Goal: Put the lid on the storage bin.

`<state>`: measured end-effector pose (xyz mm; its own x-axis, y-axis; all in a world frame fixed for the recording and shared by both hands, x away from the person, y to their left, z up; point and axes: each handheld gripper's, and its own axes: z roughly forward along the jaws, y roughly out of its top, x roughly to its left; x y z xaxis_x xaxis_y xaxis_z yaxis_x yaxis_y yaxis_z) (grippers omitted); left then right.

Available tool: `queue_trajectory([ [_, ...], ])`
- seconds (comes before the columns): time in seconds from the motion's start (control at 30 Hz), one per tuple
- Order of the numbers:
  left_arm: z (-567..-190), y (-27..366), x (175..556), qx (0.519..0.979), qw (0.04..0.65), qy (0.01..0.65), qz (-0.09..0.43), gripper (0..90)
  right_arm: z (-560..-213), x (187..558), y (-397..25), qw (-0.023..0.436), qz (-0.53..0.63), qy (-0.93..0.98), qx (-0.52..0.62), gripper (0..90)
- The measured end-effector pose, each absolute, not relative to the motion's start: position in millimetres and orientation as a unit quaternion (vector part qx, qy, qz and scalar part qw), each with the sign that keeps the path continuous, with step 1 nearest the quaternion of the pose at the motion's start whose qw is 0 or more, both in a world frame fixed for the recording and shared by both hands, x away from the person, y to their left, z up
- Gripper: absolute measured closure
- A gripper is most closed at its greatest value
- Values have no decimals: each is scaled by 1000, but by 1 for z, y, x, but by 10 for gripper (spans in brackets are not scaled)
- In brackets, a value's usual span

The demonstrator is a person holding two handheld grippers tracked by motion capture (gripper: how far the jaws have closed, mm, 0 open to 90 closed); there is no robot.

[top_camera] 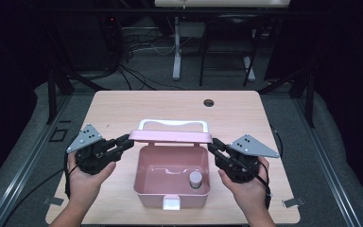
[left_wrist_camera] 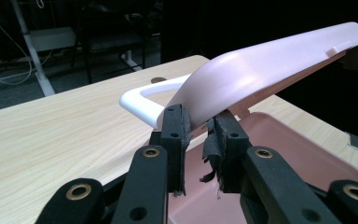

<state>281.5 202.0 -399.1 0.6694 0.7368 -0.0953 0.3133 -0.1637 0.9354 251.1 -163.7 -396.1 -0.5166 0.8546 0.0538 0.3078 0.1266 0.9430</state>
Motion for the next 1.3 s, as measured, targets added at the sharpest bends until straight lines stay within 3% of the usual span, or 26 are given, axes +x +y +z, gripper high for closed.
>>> queue_trajectory([
  [1.3,-415,206,260,748,534,352,178,741,-410,234,-168,237,506,721,410,736],
])
